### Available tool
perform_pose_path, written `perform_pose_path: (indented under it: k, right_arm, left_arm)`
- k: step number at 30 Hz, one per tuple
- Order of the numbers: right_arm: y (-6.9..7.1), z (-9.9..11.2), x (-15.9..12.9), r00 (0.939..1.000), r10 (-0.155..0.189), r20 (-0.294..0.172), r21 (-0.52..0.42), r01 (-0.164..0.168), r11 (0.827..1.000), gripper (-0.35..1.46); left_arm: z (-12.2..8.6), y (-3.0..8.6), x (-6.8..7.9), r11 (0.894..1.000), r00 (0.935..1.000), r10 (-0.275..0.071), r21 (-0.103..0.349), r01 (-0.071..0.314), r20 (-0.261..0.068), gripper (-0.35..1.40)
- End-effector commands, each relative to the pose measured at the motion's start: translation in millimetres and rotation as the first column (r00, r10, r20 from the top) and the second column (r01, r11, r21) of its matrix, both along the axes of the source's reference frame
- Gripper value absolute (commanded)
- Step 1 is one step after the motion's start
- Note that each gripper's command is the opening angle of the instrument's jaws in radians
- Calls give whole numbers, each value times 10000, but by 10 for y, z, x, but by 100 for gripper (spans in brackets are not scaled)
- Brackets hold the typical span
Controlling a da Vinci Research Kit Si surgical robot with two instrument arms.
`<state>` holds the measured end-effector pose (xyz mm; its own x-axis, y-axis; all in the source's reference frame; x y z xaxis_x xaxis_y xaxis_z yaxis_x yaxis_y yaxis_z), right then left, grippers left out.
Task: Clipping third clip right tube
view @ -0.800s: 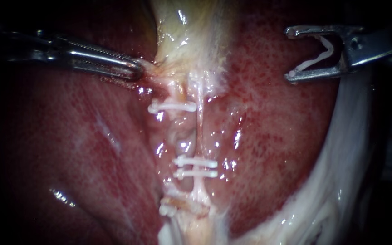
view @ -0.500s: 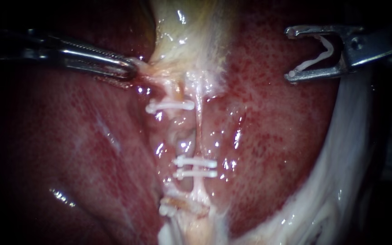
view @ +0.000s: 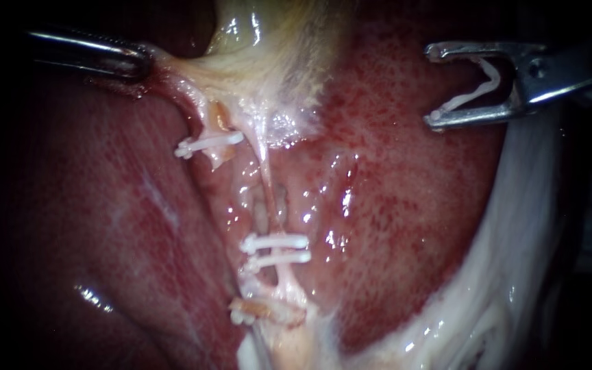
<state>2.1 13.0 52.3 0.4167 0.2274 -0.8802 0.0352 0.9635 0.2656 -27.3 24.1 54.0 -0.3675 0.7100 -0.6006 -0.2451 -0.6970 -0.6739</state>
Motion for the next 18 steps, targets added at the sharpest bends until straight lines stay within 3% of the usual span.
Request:
perform_pose_path:
  k: [1, 5, 8, 9, 18]
  right_arm:
    - [-6, 1, 7, 10000, 66, -26, 329, -65, 9994, 50]
    - [-28, 6, 30, 9997, 186, -166, 1493, -159, 9887, 49]
    - [-40, 12, 45, 9995, 230, -227, 2244, -173, 9743, 49]
    - [-49, 18, 56, 9994, 209, -279, 2721, -126, 9622, 49]
    - [-82, 57, 105, 9994, 43, -355, 3969, 102, 9178, 49]
  left_arm:
    - [0, 0, -1, 10000, 10000, -2, -1, 2, -3, -35]
    - [0, 0, -2, 10000, 10000, -14, -1, 14, -11, -35]
    - [-1, -1, -2, 10000, 10000, -18, -1, 18, -13, -35]
    - [-1, -1, -2, 10000, 10000, -19, 0, 19, -14, -35]
    - [-4, -2, -3, 10000, 10000, -33, 3, 33, -23, -35]
